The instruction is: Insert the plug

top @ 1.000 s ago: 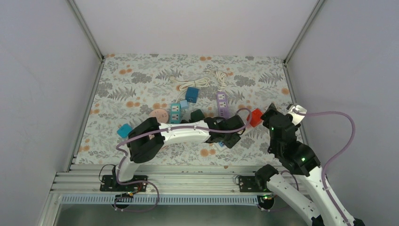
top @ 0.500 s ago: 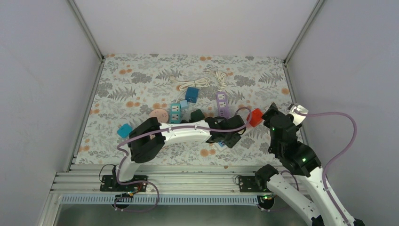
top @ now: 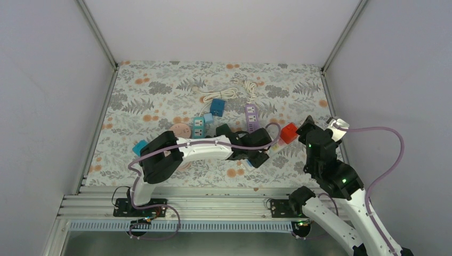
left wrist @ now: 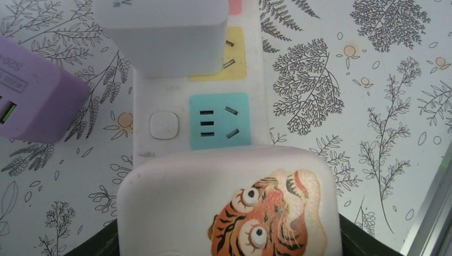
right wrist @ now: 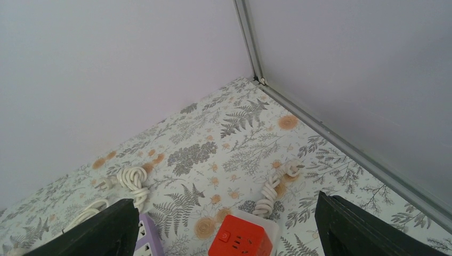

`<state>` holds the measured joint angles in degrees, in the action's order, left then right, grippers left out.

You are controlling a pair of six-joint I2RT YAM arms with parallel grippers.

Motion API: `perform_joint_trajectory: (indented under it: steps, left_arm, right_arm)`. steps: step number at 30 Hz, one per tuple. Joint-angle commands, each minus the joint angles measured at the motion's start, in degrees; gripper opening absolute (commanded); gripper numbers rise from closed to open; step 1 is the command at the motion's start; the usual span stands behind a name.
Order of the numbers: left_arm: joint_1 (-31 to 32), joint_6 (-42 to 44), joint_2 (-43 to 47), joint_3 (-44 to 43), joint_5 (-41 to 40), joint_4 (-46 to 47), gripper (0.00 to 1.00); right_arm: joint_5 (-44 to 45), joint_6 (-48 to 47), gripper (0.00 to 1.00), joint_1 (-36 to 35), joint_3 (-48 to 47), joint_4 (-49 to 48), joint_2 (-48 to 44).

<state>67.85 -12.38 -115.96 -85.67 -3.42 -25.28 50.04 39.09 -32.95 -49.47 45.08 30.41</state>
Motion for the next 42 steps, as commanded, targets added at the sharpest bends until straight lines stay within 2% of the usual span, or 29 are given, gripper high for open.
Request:
perform_joint_trajectory:
  steps: [1,6,16,27,35,40,42]
  left_arm:
    - [-1.3,2.0,-2.3,2.4,3.4,-5.6,0.42]
    - [-1.5,1.0,-5.9,-1.9,1.3,-9.1,0.42]
    - [-1.1,-1.9,-13.3,-4.4,-4.1,-13.3,0.4]
    - [-1.8,-2.2,-16.9,-2.6,-0.8,-13.0,0.36]
    - [-2.2,-2.7,-18.2,-2.2,-1.3,-14.3,0.32]
    - [-2.3,-4.3,-11.1,-4.9,0.4,-13.4,0.41]
    - [-2.4,-5.3,-8.7,-7.9,0.6,-14.0,0.52]
  right_arm:
    - [1.7,1.1,0.85,-0.2,-0.3,-1.7,0.1]
    - [1.8,1.2,0.85,-0.2,-0.6,-1.7,0.1]
    - [2.9,0.9,0.86,-0.2,-0.8,-1.6,0.1]
    - [2.5,0.5,0.86,-0.2,-0.4,-2.3,0.6]
    - [2.2,0.3,0.86,-0.2,-0.3,-2.5,0.7]
    - [1.5,0.4,0.86,-0.2,-1.3,-2.4,0.3]
    - [0.8,0.6,0.86,-0.2,-1.5,-2.6,0.0]
